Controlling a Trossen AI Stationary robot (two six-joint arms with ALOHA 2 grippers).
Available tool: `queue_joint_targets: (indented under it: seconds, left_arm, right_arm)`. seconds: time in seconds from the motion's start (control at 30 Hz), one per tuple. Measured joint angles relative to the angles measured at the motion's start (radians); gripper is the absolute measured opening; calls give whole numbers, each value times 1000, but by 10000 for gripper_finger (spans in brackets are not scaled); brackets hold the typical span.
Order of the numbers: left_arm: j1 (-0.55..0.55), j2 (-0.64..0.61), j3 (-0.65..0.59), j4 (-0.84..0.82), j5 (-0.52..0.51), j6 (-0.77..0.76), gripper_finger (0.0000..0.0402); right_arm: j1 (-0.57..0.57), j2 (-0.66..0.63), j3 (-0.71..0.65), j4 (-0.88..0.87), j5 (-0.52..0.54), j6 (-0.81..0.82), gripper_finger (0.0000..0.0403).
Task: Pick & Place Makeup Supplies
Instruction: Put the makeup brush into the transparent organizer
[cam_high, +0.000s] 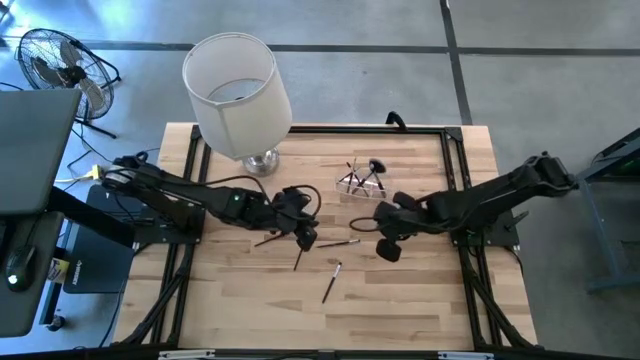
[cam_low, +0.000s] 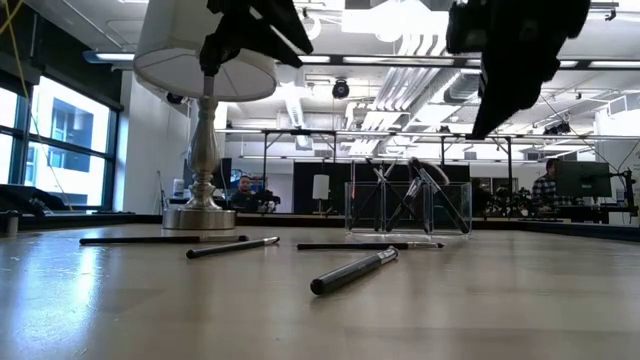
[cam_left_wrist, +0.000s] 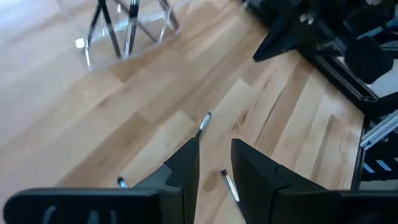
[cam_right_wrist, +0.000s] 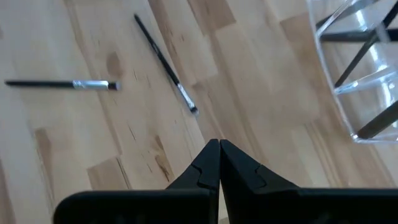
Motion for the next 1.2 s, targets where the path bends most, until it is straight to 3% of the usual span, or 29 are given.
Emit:
queue_joint_targets:
  seconds: [0.43,0.73,0.97,1.2]
  left_arm:
    - [-113,147,-3,48,17,-171,91]
    - [-150,244,55,75,58,-183,91]
    - [-149,340,207,-62,67,-1,92]
    - [-148,370,246,-105,71,169,92]
  right_arm:
    - [18,113,0,29,-1,-44,20]
    - [52,128,-4,166,13,-181,79]
    - [87,127,-202,429,13,-245,122]
    - [93,130,-443,840,2,-285,131]
